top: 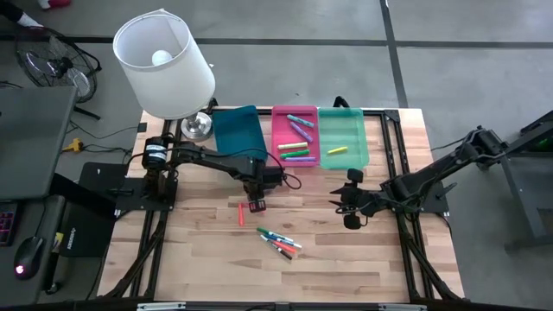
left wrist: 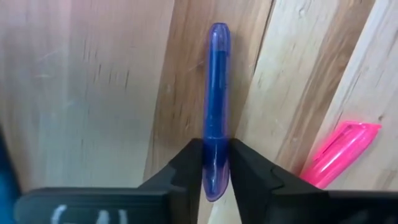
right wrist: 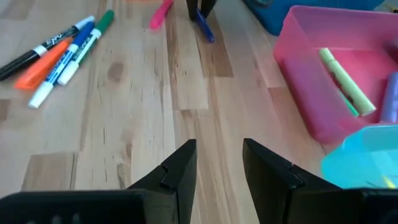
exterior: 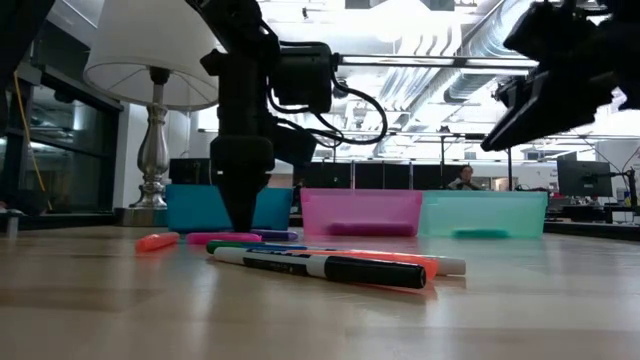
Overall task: Pick & Place Markers
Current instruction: Put the purple pen into the green bin
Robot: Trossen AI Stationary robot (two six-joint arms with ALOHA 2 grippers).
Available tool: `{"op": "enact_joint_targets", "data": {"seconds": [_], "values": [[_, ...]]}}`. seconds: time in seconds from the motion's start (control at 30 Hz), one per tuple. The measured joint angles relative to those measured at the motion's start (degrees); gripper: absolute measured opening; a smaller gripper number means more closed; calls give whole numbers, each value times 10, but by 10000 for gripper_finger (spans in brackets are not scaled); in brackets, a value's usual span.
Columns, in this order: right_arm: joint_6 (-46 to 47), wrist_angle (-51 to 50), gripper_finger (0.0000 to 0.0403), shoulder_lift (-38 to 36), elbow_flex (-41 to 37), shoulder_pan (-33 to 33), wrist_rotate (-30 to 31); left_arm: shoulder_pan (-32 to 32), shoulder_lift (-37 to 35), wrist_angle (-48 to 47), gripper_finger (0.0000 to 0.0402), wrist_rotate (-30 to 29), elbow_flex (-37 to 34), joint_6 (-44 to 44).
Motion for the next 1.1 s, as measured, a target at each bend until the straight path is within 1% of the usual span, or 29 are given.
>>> {"op": "enact_joint_targets", "data": {"seconds": [0.17,0.4,0.57,0.63,0.7,0.83,1.0,1.1], "values": [[12,25,119,0,-16,0,-8,0,0,3,50,5,0,-1],[8,37,119,0,-18,0,-10,-2,0,4,46,-6,1,2],[5,61,119,0,-21,0,-4,-3,4,5,45,-8,22,19],[-7,112,119,0,-37,0,-1,-3,6,26,45,-8,37,30],[-20,184,119,1,-66,0,-3,-3,4,29,45,-8,47,36],[-26,351,119,4,-149,1,1,-4,4,59,44,-7,58,43],[-23,538,119,10,-251,12,27,-8,4,106,44,-7,72,53],[-34,541,119,12,-246,17,30,-11,4,147,44,-8,88,66]]}}
